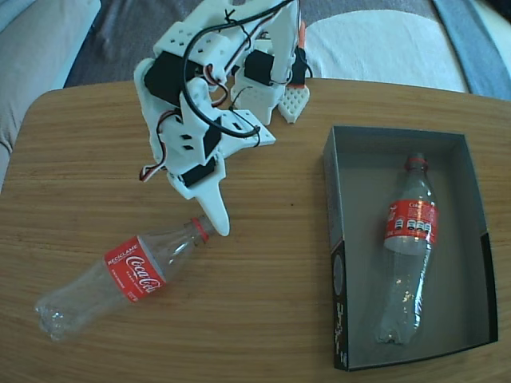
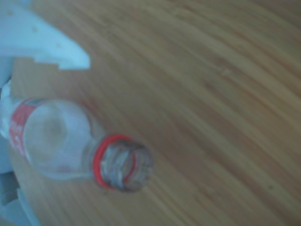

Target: Grasp the bottles and put them in the box.

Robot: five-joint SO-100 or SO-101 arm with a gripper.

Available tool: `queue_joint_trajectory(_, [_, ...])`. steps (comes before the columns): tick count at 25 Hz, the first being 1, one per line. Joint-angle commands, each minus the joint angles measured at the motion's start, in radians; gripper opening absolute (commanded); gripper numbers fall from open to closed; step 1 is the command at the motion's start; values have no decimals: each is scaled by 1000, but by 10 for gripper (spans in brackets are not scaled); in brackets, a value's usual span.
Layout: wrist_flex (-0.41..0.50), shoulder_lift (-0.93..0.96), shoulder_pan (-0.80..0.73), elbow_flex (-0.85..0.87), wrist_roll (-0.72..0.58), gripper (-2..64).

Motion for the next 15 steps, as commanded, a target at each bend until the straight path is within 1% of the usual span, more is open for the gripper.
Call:
queue_joint_trajectory(1, [6,11,-17,-77,-3,500])
queue_joint_trajectory(9, [-8,8,-86,-55,2,497])
queue_joint_trajectory(13, [-9,6,-123,-32,8,447])
queue_joint_trajectory(15, [-9,6,-121,-14,11,445])
